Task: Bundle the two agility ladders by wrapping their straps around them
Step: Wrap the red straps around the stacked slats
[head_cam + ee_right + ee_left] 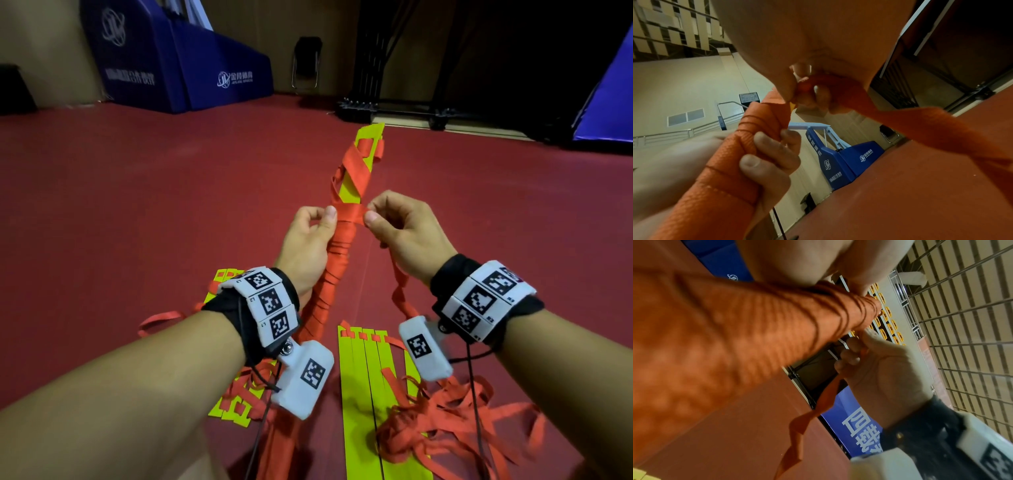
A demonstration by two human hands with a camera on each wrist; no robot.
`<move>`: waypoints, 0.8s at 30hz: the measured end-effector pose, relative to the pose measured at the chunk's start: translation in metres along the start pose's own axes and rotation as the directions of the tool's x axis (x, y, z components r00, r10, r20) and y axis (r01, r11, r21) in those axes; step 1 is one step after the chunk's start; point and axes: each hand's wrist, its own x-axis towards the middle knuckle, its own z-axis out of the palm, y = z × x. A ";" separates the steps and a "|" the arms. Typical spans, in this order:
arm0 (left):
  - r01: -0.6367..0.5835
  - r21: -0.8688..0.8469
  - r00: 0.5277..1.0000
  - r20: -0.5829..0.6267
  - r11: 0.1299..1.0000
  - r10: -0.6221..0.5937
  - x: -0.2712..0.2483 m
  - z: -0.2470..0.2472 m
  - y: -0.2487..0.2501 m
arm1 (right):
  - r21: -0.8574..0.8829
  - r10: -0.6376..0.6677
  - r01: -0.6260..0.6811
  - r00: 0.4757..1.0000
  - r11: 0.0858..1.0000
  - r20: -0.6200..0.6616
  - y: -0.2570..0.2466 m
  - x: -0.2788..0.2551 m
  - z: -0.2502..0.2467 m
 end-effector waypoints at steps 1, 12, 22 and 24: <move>0.015 -0.015 1.000 0.015 1.000 -0.015 -0.002 0.002 0.001 | 0.017 0.006 -0.006 1.000 1.000 0.009 -0.002 0.000 0.001; 0.216 -0.128 0.969 0.147 0.968 -0.197 -0.009 0.004 0.005 | 0.180 0.050 -0.042 0.998 0.983 -0.037 -0.005 -0.006 0.016; 0.104 -0.112 0.986 0.141 0.988 -0.088 -0.005 0.006 -0.001 | 0.088 0.126 -0.125 0.992 0.988 -0.016 -0.001 -0.004 0.011; 0.090 -0.123 0.990 0.118 0.988 -0.075 -0.004 0.004 0.000 | 0.132 0.131 -0.132 0.991 0.982 0.021 -0.005 -0.003 0.007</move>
